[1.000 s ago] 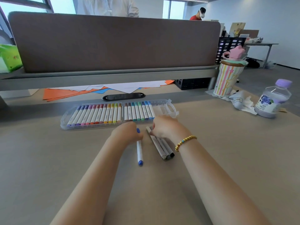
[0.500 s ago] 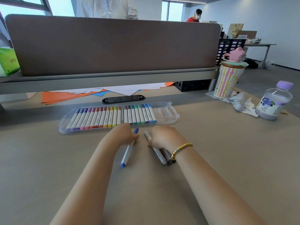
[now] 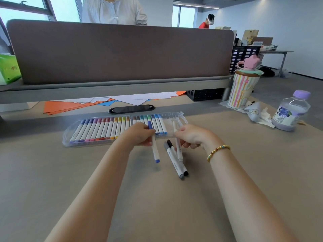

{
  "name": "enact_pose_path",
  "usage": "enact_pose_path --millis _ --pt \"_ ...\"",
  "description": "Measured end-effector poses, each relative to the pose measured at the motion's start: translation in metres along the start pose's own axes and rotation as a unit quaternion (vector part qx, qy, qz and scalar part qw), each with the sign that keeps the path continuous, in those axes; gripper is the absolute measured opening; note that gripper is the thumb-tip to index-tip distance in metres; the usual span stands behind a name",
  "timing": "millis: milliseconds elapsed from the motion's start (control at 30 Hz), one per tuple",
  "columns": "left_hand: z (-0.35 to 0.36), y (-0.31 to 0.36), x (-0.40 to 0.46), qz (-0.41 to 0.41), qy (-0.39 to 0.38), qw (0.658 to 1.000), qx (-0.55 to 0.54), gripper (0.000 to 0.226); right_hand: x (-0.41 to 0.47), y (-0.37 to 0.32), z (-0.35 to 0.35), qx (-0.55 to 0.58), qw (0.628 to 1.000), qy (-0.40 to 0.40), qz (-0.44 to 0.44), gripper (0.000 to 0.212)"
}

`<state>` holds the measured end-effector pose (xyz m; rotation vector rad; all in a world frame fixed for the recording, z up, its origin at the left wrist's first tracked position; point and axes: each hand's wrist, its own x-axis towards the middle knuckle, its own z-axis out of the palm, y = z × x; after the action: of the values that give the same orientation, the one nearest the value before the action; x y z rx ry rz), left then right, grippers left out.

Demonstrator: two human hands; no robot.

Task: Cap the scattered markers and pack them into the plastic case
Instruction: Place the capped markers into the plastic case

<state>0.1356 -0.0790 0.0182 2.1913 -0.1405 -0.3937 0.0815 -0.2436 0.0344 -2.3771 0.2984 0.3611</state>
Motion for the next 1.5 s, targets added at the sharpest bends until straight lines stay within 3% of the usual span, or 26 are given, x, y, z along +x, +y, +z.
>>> enact_pose_path --millis 167,267,600,833,1100,1333,1500 --pt "-0.009 0.034 0.030 0.016 -0.015 0.999 -0.031 0.018 0.017 0.005 -0.005 0.078 0.997 0.025 0.005 0.013" --pt "-0.008 0.049 0.053 0.029 0.022 0.999 -0.023 0.020 0.031 0.005 -0.011 0.117 0.992 0.048 0.009 0.013" --pt "0.027 0.047 0.115 0.024 0.031 0.999 0.036 0.016 0.073 0.010 -0.023 0.163 0.979 0.125 0.004 0.024" --pt "0.043 0.038 0.124 0.057 0.085 0.981 0.166 0.017 0.083 0.005 -0.018 0.177 0.977 0.120 -0.012 0.019" --pt "0.053 0.023 0.124 0.122 0.125 0.940 0.293 0.044 0.081 0.007 -0.018 0.205 0.970 0.130 -0.026 0.019" --pt "0.047 0.006 0.116 0.156 0.024 0.912 0.378 0.057 0.085 0.010 -0.018 0.222 0.965 0.138 -0.025 0.020" --pt "0.048 0.005 0.110 0.133 0.016 0.900 0.415 0.055 0.089 0.012 -0.015 0.205 0.967 0.148 -0.021 0.024"
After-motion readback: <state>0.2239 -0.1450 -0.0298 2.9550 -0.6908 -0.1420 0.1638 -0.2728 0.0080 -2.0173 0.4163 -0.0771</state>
